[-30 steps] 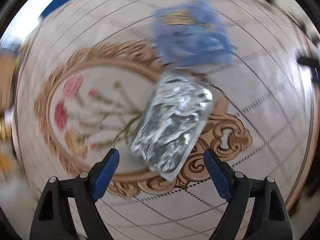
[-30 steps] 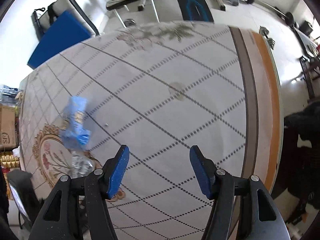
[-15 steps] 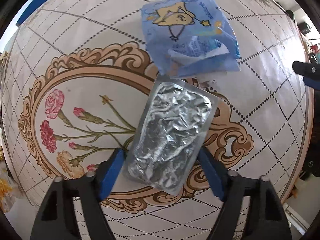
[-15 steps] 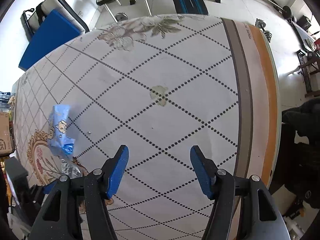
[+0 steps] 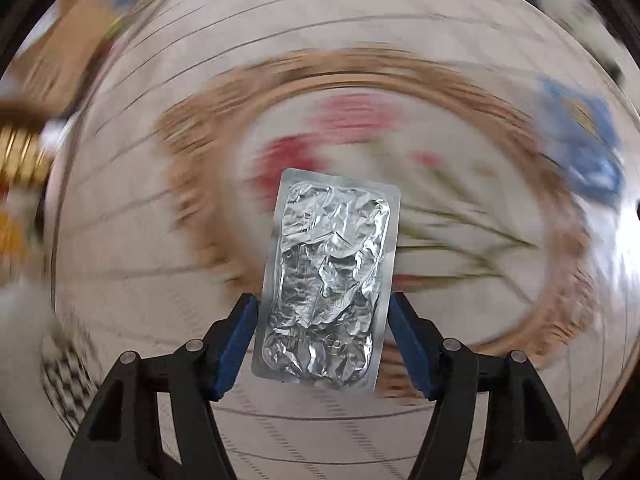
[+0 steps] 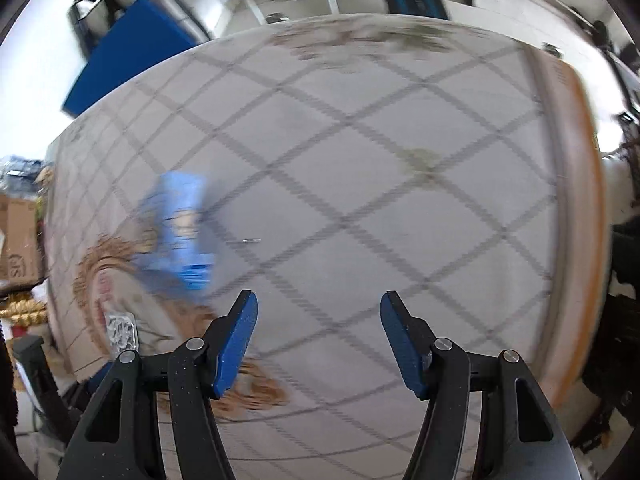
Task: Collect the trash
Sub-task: 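Grasp the silver blister pack with left gripper while right grasps blue printed bag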
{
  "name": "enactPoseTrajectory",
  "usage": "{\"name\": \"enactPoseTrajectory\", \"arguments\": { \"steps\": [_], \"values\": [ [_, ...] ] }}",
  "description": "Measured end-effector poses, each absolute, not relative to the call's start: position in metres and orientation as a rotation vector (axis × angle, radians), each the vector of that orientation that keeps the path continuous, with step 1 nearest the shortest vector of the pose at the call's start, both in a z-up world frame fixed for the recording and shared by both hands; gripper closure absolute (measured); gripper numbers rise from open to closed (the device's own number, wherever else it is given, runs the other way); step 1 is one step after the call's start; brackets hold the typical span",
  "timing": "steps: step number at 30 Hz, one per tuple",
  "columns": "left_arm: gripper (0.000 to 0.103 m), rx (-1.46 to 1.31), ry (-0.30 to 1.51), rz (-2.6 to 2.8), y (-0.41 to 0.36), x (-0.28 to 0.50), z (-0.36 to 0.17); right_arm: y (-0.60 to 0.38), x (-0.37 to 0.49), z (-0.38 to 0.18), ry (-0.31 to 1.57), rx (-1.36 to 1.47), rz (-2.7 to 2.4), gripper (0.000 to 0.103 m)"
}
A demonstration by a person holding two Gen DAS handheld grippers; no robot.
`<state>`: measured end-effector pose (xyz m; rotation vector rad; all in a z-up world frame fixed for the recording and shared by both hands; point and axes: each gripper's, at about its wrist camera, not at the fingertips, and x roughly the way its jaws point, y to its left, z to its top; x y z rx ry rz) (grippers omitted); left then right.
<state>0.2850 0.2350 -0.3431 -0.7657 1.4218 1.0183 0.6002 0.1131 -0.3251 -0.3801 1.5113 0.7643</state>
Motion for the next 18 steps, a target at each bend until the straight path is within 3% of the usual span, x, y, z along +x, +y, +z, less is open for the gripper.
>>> {"name": "enactPoseTrajectory", "arguments": {
  "steps": [2,3,6,11,12,17,18],
  "values": [
    [0.039,-0.852,1.392,1.062,0.247,0.261,-0.345,0.137,0.586,-0.325,1.496,-0.381,0.783,0.021],
    [0.039,-0.894,1.373,1.063,0.252,0.254,-0.347,0.145,0.582,-0.326,1.487,-0.382,0.784,0.019],
    [0.034,-0.989,1.334,1.037,0.263,0.243,-0.352,0.18,0.567,-0.33,1.474,-0.392,0.801,0.016],
    [0.037,-0.983,1.308,1.017,0.269,0.225,-0.351,0.215,0.549,-0.345,1.459,-0.458,0.784,0.016],
    [0.04,-0.981,1.305,1.014,0.268,0.227,-0.349,0.218,0.547,-0.347,1.455,-0.467,0.781,0.018],
    [0.04,-0.919,1.31,0.999,0.232,0.238,-0.336,0.22,0.525,-0.336,1.35,-0.485,0.808,0.064],
    [0.04,-0.91,1.304,0.998,0.227,0.239,-0.331,0.218,0.521,-0.334,1.352,-0.473,0.824,0.065]
  ]
}}
